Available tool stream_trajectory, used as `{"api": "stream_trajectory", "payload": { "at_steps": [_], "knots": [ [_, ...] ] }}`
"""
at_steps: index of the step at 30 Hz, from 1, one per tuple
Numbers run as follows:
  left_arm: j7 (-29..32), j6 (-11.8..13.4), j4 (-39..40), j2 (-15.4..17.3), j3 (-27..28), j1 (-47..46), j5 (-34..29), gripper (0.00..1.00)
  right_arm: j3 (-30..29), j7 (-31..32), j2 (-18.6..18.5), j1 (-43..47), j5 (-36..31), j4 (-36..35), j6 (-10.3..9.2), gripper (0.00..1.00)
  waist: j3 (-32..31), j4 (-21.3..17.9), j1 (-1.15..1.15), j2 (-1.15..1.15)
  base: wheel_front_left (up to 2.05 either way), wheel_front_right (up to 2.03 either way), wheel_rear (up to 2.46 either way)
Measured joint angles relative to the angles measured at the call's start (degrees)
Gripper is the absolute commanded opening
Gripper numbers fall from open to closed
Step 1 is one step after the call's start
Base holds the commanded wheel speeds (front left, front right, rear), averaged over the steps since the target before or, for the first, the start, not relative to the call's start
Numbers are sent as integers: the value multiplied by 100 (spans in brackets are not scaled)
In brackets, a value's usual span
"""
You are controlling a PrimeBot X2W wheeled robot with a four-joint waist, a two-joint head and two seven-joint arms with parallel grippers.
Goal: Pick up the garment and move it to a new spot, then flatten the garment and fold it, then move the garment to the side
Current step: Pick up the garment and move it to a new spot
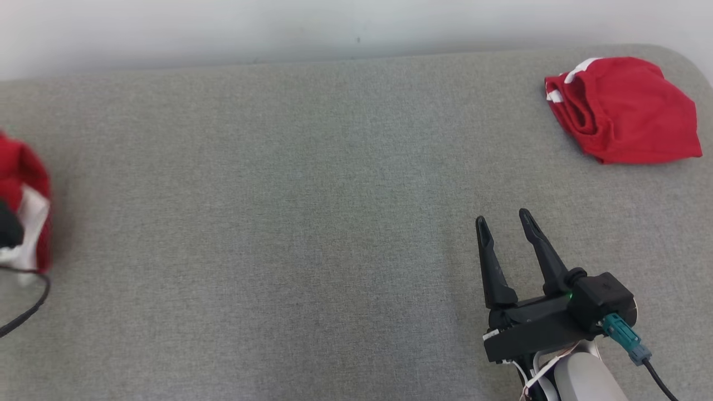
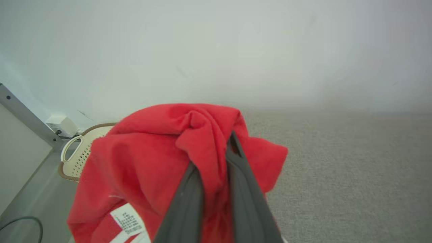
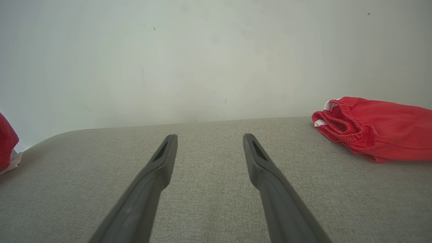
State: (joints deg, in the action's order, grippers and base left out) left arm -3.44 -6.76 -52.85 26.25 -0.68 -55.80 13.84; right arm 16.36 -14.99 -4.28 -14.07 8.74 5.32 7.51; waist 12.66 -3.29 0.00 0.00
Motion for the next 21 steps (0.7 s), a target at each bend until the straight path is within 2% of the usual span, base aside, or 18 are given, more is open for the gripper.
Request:
{"api": "stream_trajectory", "payload": {
  "at_steps": [9,18,21],
  "knots": [
    [99,-65,1474,-267,-647,-157,73,0,-3,0,23,78,42,9,0,100,-254,48,0,0,0,0,0],
    [754,-70,3185,-338,-1220,-15,369,0,-51,1,74,118,127,-11,0,100,-351,-300,0,0,0,0,0],
    [882,-70,3496,-376,-1322,40,390,0,-55,0,86,134,132,-12,0,100,-359,-412,0,0,0,0,0]
  ]
}}
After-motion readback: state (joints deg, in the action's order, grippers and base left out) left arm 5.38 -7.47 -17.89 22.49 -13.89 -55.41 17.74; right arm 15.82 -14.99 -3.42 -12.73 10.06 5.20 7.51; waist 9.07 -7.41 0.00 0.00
